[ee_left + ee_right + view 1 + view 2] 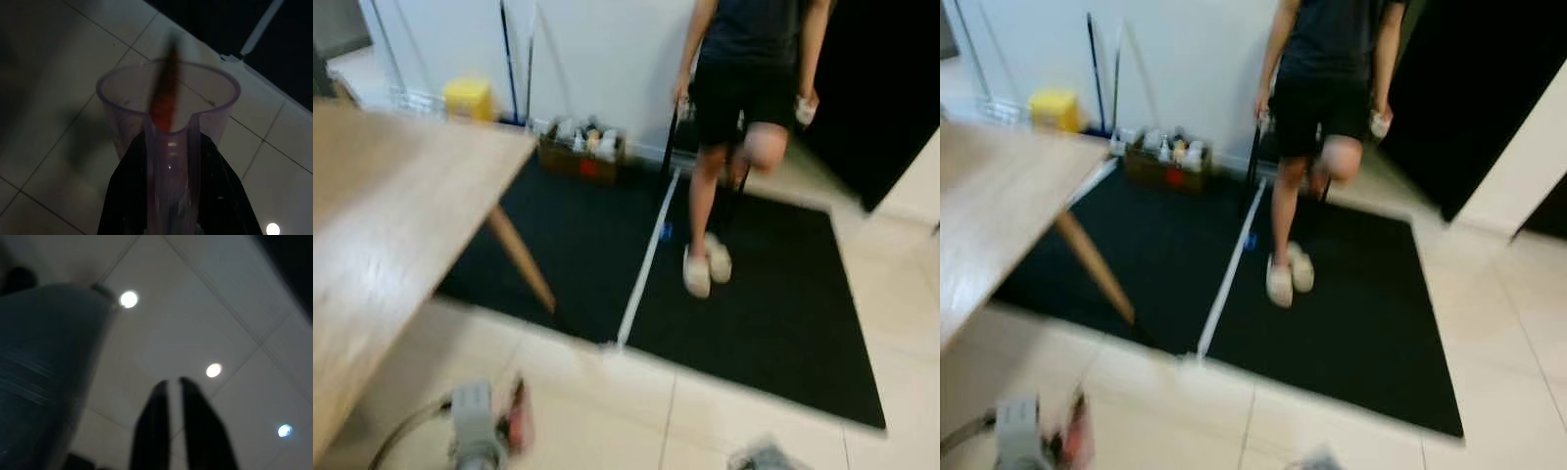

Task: Restocking fridge

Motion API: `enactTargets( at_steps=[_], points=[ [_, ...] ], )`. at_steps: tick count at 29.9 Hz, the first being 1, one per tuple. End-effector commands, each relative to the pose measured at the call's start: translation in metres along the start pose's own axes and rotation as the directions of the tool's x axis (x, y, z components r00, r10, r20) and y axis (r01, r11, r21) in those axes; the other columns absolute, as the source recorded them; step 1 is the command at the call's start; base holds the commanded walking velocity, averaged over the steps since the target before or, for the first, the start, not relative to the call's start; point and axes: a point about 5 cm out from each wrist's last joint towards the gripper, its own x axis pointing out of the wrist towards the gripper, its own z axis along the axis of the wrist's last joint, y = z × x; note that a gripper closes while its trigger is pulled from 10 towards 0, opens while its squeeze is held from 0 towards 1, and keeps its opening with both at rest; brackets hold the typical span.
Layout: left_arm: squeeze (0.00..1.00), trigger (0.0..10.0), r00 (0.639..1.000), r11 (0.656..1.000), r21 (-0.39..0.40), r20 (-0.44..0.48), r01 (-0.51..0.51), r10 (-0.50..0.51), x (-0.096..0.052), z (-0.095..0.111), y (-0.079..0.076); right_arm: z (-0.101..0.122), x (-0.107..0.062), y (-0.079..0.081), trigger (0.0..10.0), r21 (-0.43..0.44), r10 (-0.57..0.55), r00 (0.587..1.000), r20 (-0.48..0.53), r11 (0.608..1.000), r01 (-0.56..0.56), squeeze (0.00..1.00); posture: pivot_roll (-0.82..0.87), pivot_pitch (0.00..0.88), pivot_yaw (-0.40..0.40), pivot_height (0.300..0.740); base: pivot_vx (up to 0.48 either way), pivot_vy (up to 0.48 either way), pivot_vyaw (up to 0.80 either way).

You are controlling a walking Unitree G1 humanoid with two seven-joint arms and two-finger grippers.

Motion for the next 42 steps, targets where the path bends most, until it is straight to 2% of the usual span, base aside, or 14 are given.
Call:
enactTargets(
  at_steps=[1,7,17,21,40,42],
  points=[
    [0.0,10.0,0.999,1.0,0.001,0.015,0.03,-0.03,0.0029,0.0045,-0.0102,-0.0122,-0.0021,-0.0051,10.0,0.002,-0.009,0.999,-0.041,1.0,0.009,0.0,0.09,0.008,-0.074,0.74,0.319,0.0,-0.76],
    [0.0,10.0,0.999,1.0,0.001,0.015,0.03,-0.03,0.0027,0.0042,-0.0102,-0.012,-0.0021,-0.005,10.0,0.015,-0.011,0.999,-0.035,1.0,0.011,0.0,0.09,0.008,-0.074,0.74,0.316,0.0,-0.74],
    [0.0,10.0,0.999,0.999,0.001,0.017,0.032,-0.032,0.0028,0.0044,-0.0107,-0.0111,-0.0021,-0.0049,10.0,0.014,-0.009,1.0,-0.025,1.0,0.009,0.0,0.09,0.008,-0.074,0.74,0.316,0.0,0.0],
    [0.0,10.0,0.999,0.999,0.0,0.017,0.033,-0.033,0.0031,0.0047,-0.0113,-0.0115,-0.002,-0.0048,10.0,0.006,-0.004,0.999,-0.036,1.0,0.004,0.0,0.08,0.007,-0.074,0.74,0.273,0.0,-0.79],
    [0.0,10.0,0.999,0.999,-0.001,0.016,0.039,-0.039,0.0036,0.0048,-0.0147,-0.0107,-0.002,-0.0057,10.0,0.011,-0.004,0.999,-0.034,1.0,0.004,0.0,0.08,0.004,-0.077,0.74,0.0,0.0,-0.78],
    [0.0,10.0,0.999,0.999,-0.001,0.013,0.04,-0.04,0.0034,0.0041,-0.0146,-0.011,-0.0021,-0.0058,10.0,0.025,-0.006,0.999,-0.032,1.0,0.007,0.0,0.08,0.004,-0.077,0.74,0.0,0.0,0.0]
  ],
)
